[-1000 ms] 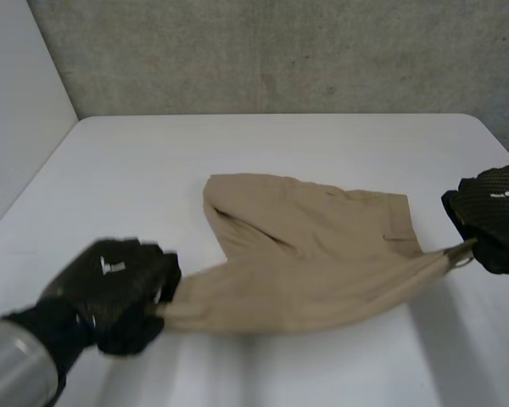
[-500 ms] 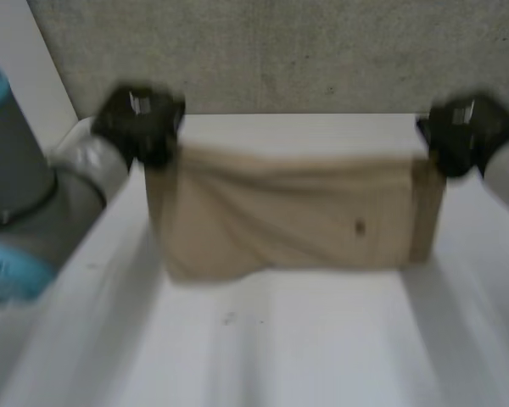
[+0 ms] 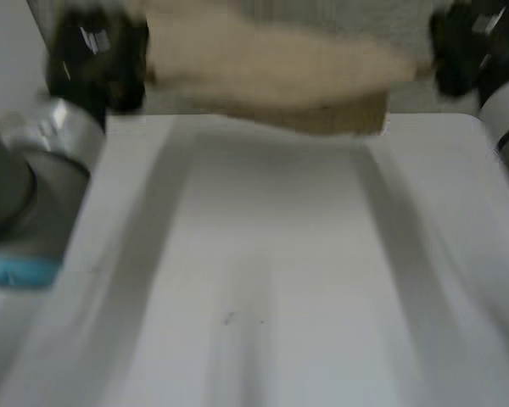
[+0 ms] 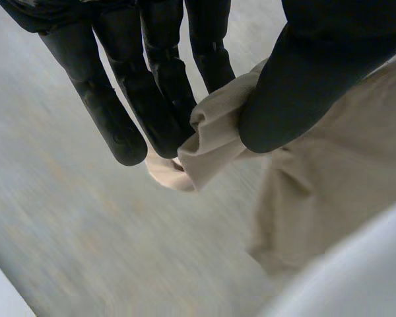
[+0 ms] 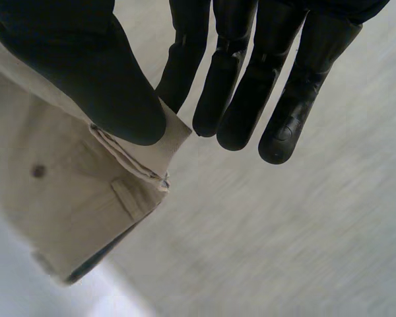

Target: Fold the shorts.

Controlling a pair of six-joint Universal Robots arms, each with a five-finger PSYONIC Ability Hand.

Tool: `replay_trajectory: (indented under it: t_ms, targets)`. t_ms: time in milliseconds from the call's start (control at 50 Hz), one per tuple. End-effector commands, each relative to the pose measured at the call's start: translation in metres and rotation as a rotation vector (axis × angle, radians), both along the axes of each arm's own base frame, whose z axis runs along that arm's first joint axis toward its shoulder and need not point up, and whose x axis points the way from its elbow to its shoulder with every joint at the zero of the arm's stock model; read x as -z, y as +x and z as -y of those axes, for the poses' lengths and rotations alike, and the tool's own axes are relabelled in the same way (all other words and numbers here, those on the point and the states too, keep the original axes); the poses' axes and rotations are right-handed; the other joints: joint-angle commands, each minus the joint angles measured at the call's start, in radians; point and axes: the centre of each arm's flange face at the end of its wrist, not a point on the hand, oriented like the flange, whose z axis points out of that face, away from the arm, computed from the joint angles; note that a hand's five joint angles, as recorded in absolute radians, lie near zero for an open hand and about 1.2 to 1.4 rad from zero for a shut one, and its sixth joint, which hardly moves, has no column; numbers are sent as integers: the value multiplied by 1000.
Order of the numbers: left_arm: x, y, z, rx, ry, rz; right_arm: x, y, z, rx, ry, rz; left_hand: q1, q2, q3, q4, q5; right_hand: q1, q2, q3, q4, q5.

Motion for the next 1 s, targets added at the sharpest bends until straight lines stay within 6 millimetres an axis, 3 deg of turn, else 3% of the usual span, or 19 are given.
replay_trajectory:
  t_ms: [20, 80, 200, 380, 520, 720, 900, 1000]
  targets:
    - [133, 7, -19, 8, 287, 139, 117, 17, -15, -56, 331, -121, 271, 200, 203, 198, 262, 421, 216, 215, 204, 230]
    - [170, 9, -23, 3, 387, 188, 149, 17, -23, -60, 410, -188, 271, 200, 203, 198, 262, 421, 216, 215, 204, 230]
    - [189, 18, -38, -2, 505, 248, 164, 10, -35, -56, 465, -247, 271, 200, 203, 198, 262, 421, 216, 215, 204, 230]
    - [161, 30, -60, -3, 549, 263, 152, 1, -63, -71, 575, -292, 271, 200, 203, 198, 262, 421, 216, 215, 204, 230]
    - [153, 38, -82, 5, 622, 302, 150, -7, -85, -92, 652, -422, 271, 200, 203, 198, 262, 421, 216, 215, 204, 230]
    - [149, 53, -141, 67, 792, 418, 147, -29, -129, -156, 781, -683, 271, 200, 203, 198, 262, 421, 216, 215, 204, 230]
    - [150, 54, -148, 80, 796, 445, 152, -34, -135, -169, 817, -710, 271, 200, 203, 198, 262, 421, 216, 215, 204, 230]
    - [127, 42, -129, 92, 672, 447, 150, -34, -124, -155, 773, -678, -605, -676, -673, -678, -614, 421, 216, 215, 204, 230]
